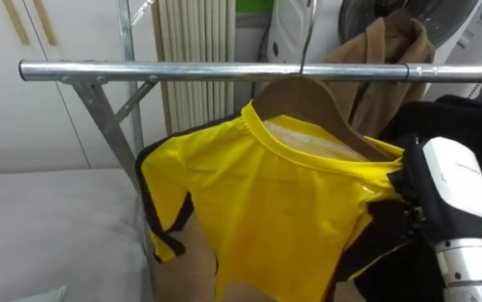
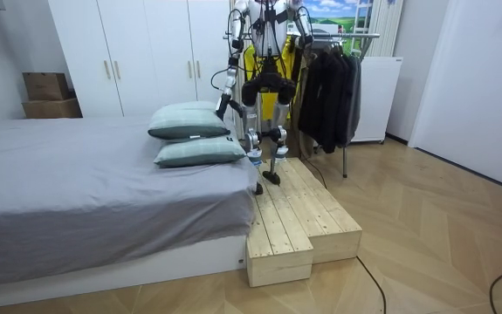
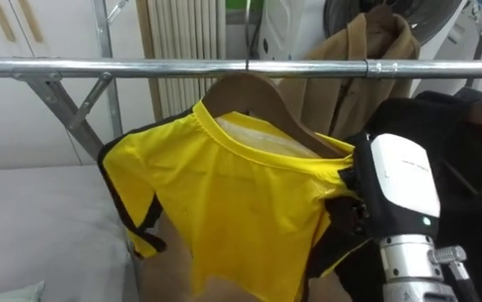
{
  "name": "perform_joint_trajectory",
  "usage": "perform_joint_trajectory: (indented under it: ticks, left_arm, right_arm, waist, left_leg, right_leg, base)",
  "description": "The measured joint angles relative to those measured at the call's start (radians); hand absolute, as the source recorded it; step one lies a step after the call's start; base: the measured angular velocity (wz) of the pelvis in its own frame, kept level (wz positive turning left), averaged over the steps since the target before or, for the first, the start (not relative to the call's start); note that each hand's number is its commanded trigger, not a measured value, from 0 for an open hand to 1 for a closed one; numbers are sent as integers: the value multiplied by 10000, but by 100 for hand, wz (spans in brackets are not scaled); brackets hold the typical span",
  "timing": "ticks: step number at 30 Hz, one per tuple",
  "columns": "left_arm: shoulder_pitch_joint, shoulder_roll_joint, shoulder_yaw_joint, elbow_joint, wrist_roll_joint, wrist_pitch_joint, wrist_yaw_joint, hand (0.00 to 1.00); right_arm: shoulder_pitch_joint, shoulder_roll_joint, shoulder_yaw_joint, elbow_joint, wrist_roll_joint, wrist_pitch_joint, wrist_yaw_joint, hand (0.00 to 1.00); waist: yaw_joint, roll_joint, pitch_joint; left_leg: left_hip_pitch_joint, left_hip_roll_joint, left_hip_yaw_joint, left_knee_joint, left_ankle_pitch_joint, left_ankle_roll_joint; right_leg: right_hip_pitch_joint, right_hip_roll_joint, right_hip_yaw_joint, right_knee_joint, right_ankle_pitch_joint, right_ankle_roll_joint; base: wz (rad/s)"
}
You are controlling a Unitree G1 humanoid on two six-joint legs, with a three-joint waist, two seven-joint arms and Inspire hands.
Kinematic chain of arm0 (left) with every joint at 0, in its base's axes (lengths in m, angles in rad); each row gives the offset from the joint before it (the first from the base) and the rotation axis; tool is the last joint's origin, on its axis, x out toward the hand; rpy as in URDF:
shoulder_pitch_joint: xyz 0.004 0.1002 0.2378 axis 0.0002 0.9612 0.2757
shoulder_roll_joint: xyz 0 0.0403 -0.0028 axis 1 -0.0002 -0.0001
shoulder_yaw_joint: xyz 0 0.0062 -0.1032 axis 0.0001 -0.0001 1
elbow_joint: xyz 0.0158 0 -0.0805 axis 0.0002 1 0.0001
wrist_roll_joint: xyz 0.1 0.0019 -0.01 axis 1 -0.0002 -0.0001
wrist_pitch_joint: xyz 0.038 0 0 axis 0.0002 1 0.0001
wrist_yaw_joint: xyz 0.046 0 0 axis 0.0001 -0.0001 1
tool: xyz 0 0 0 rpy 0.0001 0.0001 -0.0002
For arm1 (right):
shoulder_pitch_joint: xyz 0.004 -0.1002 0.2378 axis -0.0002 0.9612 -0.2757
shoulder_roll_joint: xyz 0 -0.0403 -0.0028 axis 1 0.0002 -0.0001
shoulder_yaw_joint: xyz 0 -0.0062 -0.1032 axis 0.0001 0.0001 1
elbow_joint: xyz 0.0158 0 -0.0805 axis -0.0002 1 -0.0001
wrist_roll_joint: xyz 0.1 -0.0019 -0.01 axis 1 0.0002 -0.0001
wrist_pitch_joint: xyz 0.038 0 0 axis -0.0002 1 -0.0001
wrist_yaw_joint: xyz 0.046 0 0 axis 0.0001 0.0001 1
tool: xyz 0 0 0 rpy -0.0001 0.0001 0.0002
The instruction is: Hang clothes
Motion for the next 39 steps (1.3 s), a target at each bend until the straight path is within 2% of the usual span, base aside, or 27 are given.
perform_joint_trajectory:
  ticks: [6,11,13,16,17,19,21,25,28,34,39]
  left_arm:
    - [-3,208,64,-13,347,-150,-19,0]
    - [-24,236,466,-15,799,-210,-22,0]
    - [-67,236,579,-20,1129,-228,-22,0]
    - [-170,236,711,-20,1211,-255,-22,0]
    - [-196,237,831,-19,1215,-273,-21,0]
    - [-219,237,986,-19,1228,-329,-21,0]
    - [-219,237,986,-19,1227,-342,-22,0]
    - [-212,278,986,-18,1225,-378,-22,0]
    - [-212,285,984,-18,1224,-388,-39,0]
    - [-223,293,982,-36,1327,-605,-96,0]
    - [-263,293,985,-168,1429,-633,-179,0]
  right_arm:
    - [-652,-131,14,643,785,-18,927,100]
    - [-1349,-131,12,1473,1136,-19,1047,100]
    - [-1597,-131,12,1948,1262,3,1068,100]
    - [-1790,-136,15,2359,1572,0,1086,100]
    - [-1927,-135,15,2601,1733,-1,1135,100]
    - [-2093,-133,16,2945,1870,1,1178,100]
    - [-2105,-131,25,3006,1927,0,1213,100]
    - [-2114,-87,25,3107,2138,7,1287,100]
    - [-2116,-89,24,3117,2221,7,1295,100]
    - [-2198,-89,18,3585,2264,4,1586,100]
    - [-2303,-96,17,3981,2264,-31,1799,100]
  waist:
    - [66,-145,33]
    - [111,-192,23]
    - [258,-205,15]
    - [454,-204,16]
    - [550,-204,16]
    - [641,-207,17]
    - [644,-210,18]
    - [646,-288,56]
    - [659,-307,51]
    - [904,-249,63]
    - [1069,-182,44]
  left_leg:
    - [-13,11,-320,9,0,-1]
    - [-88,12,-636,17,2,-3]
    - [-78,13,-725,28,27,-43]
    - [-80,12,-845,27,76,-116]
    - [-74,-8,-962,32,82,-122]
    - [-71,-124,-1557,31,88,-105]
    - [-71,-164,-1790,26,91,-95]
    - [-18,-164,-1769,30,92,-95]
    - [-19,-164,-1806,54,92,-92]
    - [-57,-170,-1862,110,52,-37]
    - [-187,-159,-1889,194,36,-46]
  right_leg:
    - [72,12,-205,-59,-98,-34]
    - [100,11,-339,-157,-84,-45]
    - [107,13,-386,-140,-62,-158]
    - [123,22,-395,-149,-68,-198]
    - [147,36,-381,-156,-73,-206]
    - [186,46,-391,-157,-93,-235]
    - [188,47,-406,-157,-98,-239]
    - [229,54,-422,-171,-122,-245]
    - [252,53,-415,-173,-120,-242]
    - [233,54,-431,-167,-98,-212]
    - [157,32,-525,-130,-60,-260]
  base:
    - [10]
    - [8]
    - [5]
    - [2]
    - [0]
    - [0]
    - [0]
    - [0]
    - [0]
    - [0]
    - [4]
